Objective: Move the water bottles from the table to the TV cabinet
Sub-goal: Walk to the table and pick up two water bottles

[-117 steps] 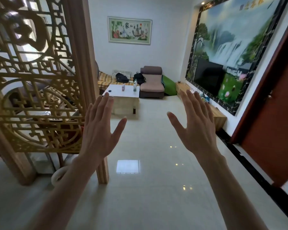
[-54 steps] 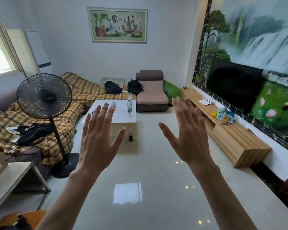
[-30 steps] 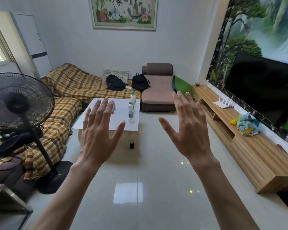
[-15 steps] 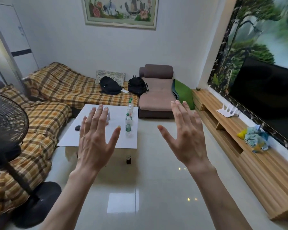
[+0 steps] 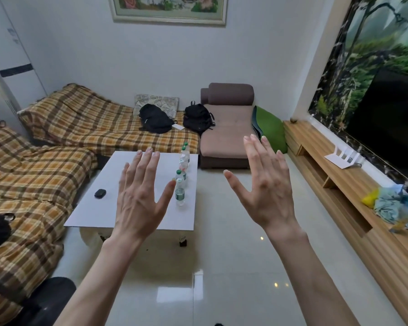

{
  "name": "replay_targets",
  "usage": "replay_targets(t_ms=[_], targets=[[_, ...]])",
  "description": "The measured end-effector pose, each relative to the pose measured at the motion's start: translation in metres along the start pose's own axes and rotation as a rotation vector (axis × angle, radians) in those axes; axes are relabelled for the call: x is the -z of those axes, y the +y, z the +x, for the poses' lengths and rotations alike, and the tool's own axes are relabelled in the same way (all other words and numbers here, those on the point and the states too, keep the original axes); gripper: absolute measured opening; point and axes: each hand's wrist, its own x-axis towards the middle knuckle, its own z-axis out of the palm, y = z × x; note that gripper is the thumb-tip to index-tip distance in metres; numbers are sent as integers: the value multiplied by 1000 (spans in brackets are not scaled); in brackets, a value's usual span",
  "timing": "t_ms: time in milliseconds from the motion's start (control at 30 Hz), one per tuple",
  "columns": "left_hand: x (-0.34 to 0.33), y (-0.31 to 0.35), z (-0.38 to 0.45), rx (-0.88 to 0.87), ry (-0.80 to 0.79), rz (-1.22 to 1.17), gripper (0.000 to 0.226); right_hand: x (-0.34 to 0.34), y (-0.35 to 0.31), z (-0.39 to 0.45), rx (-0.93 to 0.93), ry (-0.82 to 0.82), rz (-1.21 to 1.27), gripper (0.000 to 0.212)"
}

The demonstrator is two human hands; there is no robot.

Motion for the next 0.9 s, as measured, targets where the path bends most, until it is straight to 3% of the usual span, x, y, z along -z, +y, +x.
replay_targets(t_ms=[400,900], targets=[[-133,-15,134,83,-39,89,73,-127,106,142,43,23,67,78],[-269,-85,230,232,-79,97,72,-295,134,262,131,-70,185,77]])
